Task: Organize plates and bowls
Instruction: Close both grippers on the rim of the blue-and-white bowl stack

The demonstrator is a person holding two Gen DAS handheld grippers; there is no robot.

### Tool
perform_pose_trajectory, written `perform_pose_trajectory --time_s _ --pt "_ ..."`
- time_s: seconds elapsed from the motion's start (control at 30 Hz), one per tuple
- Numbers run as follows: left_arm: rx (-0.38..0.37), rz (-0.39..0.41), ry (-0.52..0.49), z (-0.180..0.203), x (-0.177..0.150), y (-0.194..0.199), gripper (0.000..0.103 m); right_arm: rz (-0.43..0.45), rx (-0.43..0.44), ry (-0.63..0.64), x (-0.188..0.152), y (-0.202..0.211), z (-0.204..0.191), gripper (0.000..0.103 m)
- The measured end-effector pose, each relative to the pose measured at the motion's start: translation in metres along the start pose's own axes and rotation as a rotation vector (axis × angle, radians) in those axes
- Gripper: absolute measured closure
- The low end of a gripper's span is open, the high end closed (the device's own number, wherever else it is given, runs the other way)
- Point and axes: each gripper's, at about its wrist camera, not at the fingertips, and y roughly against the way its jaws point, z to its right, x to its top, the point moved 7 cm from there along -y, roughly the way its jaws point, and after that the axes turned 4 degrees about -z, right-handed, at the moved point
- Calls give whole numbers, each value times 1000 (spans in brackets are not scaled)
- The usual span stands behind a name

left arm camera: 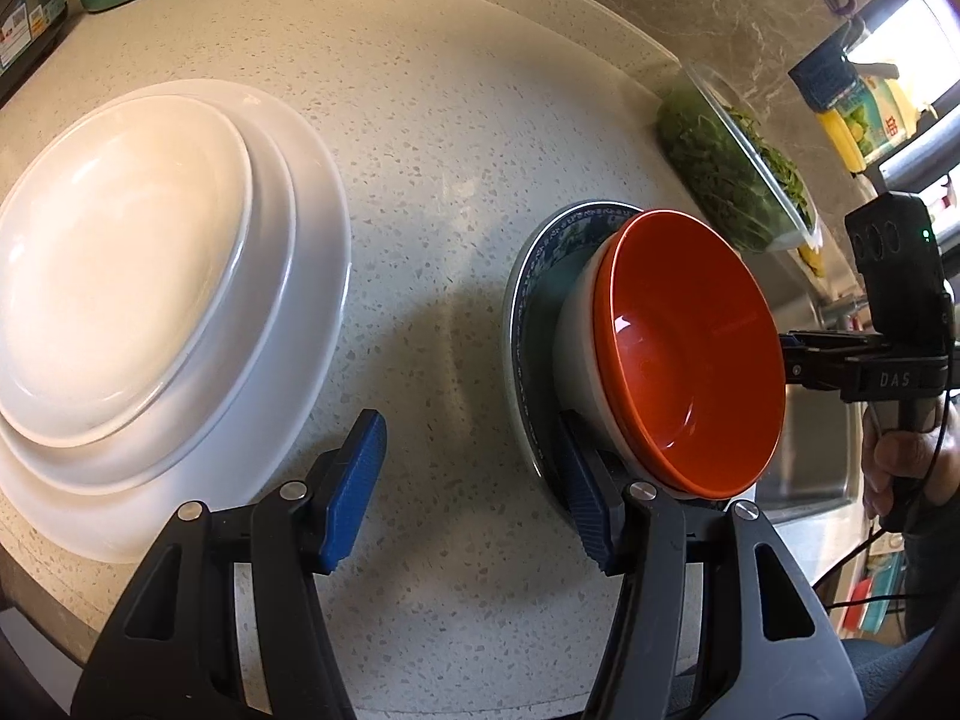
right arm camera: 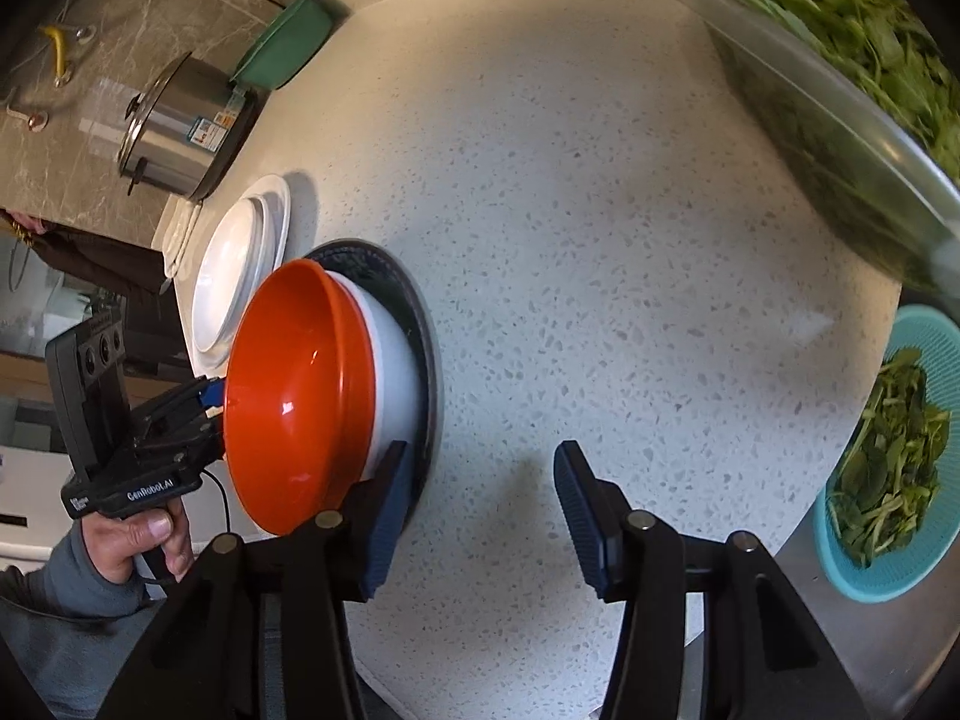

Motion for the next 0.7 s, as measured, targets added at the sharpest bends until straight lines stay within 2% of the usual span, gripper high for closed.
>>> perform_pose_trajectory --time_s 0.07,0.13,0.17,0.2,0.3,0.43,0.53,0.7 --pt "-22 7 12 -2 1 0 53 2 21 2 1 -2 0 51" --pt "-47 8 18 -5 0 1 57 13 92 -23 1 -4 2 64" --pt "-50 5 11 -4 2 0 58 22 158 -50 1 -5 3 68" --pt "-54 4 6 -3 2 1 60 27 190 -63 0 -5 4 70" --pt "-79 -2 6 -1 4 0 66 37 239 -66 -1 -7 4 72" --pt "-167 -50 73 -5 7 -8 67 42 318 -110 1 -9 12 73" --pt "-152 -48 59 -3 10 -10 67 32 366 -125 -2 -12 15 73" --pt "-187 -51 35 5 14 -11 85 22 409 -121 0 -13 16 74"
